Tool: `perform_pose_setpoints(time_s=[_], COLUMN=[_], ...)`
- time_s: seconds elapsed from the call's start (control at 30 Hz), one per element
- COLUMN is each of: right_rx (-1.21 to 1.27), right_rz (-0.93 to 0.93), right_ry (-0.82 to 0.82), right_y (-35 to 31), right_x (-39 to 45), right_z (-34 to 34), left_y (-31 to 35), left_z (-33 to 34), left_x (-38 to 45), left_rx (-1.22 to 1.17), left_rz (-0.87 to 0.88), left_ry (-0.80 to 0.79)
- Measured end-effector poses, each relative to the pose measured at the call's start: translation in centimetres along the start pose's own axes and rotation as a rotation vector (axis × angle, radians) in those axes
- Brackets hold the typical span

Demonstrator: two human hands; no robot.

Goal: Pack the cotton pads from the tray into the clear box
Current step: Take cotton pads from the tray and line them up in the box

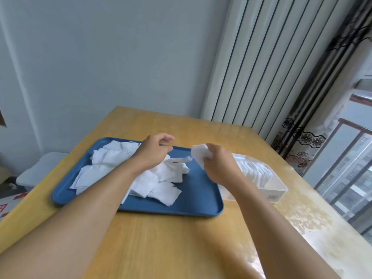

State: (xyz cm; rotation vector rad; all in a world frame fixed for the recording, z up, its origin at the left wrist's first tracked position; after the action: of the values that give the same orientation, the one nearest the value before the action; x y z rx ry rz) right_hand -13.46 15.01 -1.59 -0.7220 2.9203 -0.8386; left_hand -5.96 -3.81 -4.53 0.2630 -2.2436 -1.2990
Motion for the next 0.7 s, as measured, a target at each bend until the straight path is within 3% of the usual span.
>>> perform_pose_setpoints(time_s=[0.07, 0.17, 0.23, 0.37, 0.53, 0.7], right_rx=[0.264, 0.784, 0.973, 1.064, 1.204, 0.932], right_rz=[0.045, 0.093, 0.100, 0.144, 0.175, 0.134], right_ry=[-0.051, -0.269, -0.352, -0.313, -0.353, -0.092], right_y=[0.6, 1.4, 1.7, 2.2, 2.9, 2.5], right_x=[-1.1, -2.2, -2.3, -1.9, -2.4, -3.1], right_z=[-0.5, 0.2, 1.0, 2.2, 2.6, 1.9], left_y=[1.5, 2.9, 3.0, 2.5, 2.3, 1.9], left_z=[0.5, 1.4, 1.8, 2.1, 2.1, 2.2], left_x=[-0.3, -0.8, -1.0, -1.0, -1.0, -0.7], left_rx=[-0.089, -0.181, -0.198, -0.157, -0.280, -0.436], left_rz=[0.047, 0.051, 0.048, 0.041, -0.023, -0.159], left_ry=[-0.053, -0.179, -0.206, -0.155, -0.068, 0.078])
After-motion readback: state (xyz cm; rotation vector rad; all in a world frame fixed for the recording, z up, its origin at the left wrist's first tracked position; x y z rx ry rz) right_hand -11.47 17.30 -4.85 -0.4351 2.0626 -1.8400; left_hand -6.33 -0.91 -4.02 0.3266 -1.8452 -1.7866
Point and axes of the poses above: each hand's wrist, its own x-axis towards the middle knuckle, its own z-axis out of the palm, y = z × x, the point moved 3 cm from there along x, towards the middle knuckle, and after that the axes turned 10 degrees about z, right-handed, at the moved point
